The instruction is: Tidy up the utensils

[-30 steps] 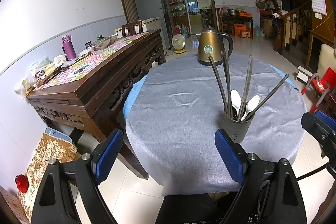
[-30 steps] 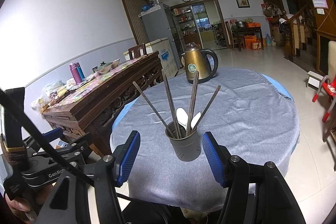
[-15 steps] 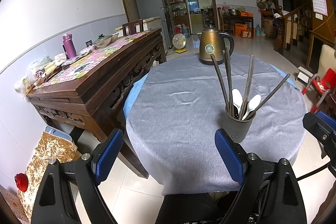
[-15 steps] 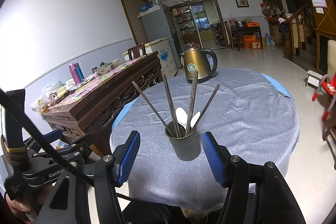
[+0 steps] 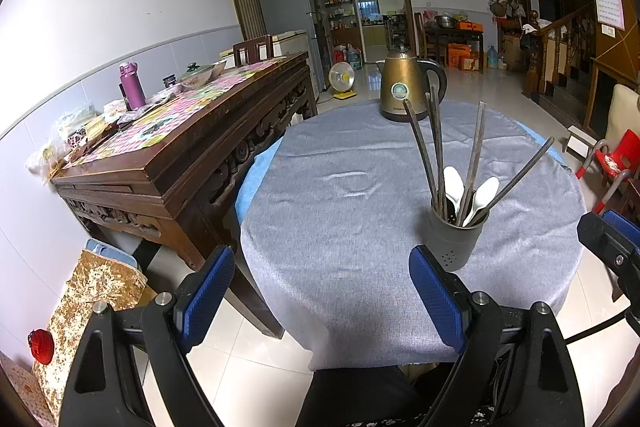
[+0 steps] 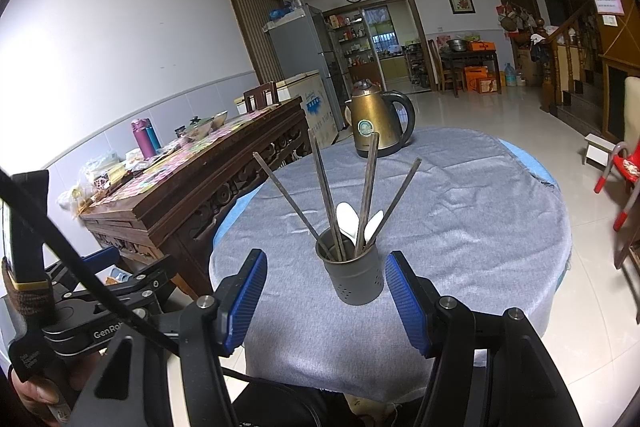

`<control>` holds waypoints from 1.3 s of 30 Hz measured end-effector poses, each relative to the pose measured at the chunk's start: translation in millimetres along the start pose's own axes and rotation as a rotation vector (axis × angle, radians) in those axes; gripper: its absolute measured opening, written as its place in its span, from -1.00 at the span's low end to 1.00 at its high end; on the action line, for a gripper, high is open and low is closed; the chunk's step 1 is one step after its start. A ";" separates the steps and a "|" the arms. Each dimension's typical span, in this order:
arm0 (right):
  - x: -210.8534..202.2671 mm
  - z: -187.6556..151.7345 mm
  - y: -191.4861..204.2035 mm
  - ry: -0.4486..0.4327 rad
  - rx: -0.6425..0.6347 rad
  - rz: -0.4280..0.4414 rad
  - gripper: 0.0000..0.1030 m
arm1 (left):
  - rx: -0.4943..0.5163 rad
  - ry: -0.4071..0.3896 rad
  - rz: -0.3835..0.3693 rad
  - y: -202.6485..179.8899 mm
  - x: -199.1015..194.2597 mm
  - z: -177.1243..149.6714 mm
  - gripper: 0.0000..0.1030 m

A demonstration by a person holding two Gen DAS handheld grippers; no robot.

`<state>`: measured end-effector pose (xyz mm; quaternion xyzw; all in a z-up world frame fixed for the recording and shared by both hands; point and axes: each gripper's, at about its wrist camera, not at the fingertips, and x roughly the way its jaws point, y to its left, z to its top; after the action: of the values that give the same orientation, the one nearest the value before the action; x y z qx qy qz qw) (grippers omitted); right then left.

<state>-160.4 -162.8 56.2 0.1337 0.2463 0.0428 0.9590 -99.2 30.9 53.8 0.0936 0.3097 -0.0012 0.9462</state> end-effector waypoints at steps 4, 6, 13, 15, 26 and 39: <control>-0.4 0.1 0.1 -0.001 0.000 0.000 0.27 | -0.004 0.001 0.001 1.1 0.7 -1.6 0.73; 0.0 0.1 0.3 -0.001 -0.001 0.000 0.27 | -0.004 0.001 0.000 0.8 0.8 -1.9 0.73; -0.4 -0.8 -1.7 -0.003 -0.003 0.002 0.27 | -0.003 0.002 -0.002 1.3 0.8 -1.7 0.73; 0.5 -1.1 -0.7 -0.003 -0.002 0.002 0.27 | -0.003 0.003 0.001 1.0 1.0 -1.9 0.73; 7.8 3.9 1.1 -0.003 -0.007 0.009 0.27 | 0.012 0.018 0.009 -1.9 8.7 0.5 0.73; 46.3 10.7 -7.8 0.039 0.012 0.015 0.27 | -0.001 0.057 0.023 -1.2 45.5 11.6 0.73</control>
<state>-114.6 -166.0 41.6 0.1405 0.2642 0.0511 0.9528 -55.7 30.3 36.2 0.0968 0.3356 0.0123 0.9369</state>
